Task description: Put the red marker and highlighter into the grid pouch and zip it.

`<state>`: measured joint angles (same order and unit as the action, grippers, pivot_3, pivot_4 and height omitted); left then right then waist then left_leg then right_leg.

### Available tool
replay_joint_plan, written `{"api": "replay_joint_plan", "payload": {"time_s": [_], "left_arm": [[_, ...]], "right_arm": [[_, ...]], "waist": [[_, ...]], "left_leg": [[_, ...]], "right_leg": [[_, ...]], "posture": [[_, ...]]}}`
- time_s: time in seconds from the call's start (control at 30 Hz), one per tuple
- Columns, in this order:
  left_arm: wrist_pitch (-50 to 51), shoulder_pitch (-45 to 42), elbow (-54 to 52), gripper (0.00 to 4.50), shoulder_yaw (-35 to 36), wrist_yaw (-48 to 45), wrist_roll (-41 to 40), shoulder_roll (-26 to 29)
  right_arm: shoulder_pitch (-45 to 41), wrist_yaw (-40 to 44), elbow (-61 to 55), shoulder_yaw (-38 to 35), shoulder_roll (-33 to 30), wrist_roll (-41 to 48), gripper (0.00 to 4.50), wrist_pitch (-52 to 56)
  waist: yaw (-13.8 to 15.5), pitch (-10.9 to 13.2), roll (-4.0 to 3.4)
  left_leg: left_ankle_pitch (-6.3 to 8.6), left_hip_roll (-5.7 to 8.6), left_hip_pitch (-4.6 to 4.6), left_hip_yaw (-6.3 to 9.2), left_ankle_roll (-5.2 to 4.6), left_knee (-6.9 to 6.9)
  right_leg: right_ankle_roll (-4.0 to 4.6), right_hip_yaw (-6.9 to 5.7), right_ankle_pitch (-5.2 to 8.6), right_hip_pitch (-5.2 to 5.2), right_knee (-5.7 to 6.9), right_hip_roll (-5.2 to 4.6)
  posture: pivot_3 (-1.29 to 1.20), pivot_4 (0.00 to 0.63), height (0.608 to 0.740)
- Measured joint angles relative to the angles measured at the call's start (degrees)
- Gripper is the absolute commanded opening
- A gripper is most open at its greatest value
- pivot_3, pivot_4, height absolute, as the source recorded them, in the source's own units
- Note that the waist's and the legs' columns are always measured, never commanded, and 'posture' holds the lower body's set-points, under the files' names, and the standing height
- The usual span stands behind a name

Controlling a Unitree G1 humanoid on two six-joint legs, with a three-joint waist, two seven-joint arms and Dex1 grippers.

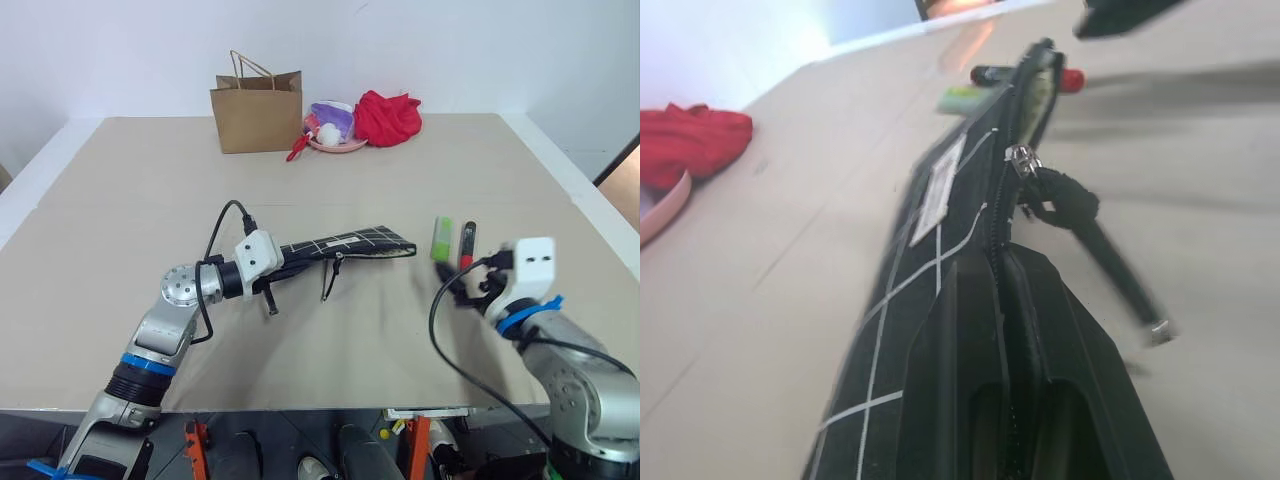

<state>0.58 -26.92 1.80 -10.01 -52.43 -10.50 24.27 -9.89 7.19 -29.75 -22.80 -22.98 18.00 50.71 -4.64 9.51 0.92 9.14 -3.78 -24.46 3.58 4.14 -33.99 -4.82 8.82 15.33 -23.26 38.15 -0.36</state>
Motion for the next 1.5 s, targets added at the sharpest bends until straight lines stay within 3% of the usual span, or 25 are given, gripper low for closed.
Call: {"api": "replay_joint_plan", "payload": {"time_s": [0.33, 1.13, 1.43, 1.5], "left_arm": [[0.6, 0.0, 0.0, 0.0, 0.0, -0.6, -0.7, 0.0], [0.7, 0.5, -0.1, 0.0, 0.0, 0.8, -0.7, 0.0], [1.1, 0.7, -0.2, 0.0, 0.2, 1.0, -0.8, 0.0], [1.2, 0.9, -0.2, 0.0, 0.6, 1.2, -0.8, 0.0]], "right_arm": [[-4.1, -5.5, 11.1, 3.6, 4.7, -5.9, 4.46, -9.4], [-6.7, -9.9, 25.1, 6.4, 6.8, -11.5, 4.46, -17.6], [-6.7, -10.9, 26.5, 7.1, 7.8, -11.7, 0.52, -19.3], [-6.7, -11.0, 26.6, 7.1, 7.8, -11.7, 0.52, -19.5]], "waist": [[0.0, 0.0, -0.01], [0.1, 0.0, -0.03], [0.3, 0.0, -0.03], [0.3, 0.0, -0.03]], "left_leg": [[0.02, 0.0, -0.04, 0.01, -0.02, 0.06], [0.02, 0.01, -0.05, 0.01, -0.02, 0.05], [0.02, 0.01, -0.04, 0.01, -0.02, 0.05], [0.02, 0.01, -0.04, 0.01, -0.02, 0.04]], "right_leg": [[-0.05, 0.0, 0.08, 0.0, 0.0, 0.0], [-0.05, 0.0, 0.08, 0.01, 0.0, -0.01], [-0.05, 0.0, 0.07, 0.04, 0.0, -0.01], [-0.05, 0.0, 0.07, 0.04, 0.0, -0.01]], "posture": [[0.0, 0.15, 0.74], [0.0, 0.15, 0.74], [0.0, 0.15, 0.74], [0.0, 0.15, 0.74]]}}
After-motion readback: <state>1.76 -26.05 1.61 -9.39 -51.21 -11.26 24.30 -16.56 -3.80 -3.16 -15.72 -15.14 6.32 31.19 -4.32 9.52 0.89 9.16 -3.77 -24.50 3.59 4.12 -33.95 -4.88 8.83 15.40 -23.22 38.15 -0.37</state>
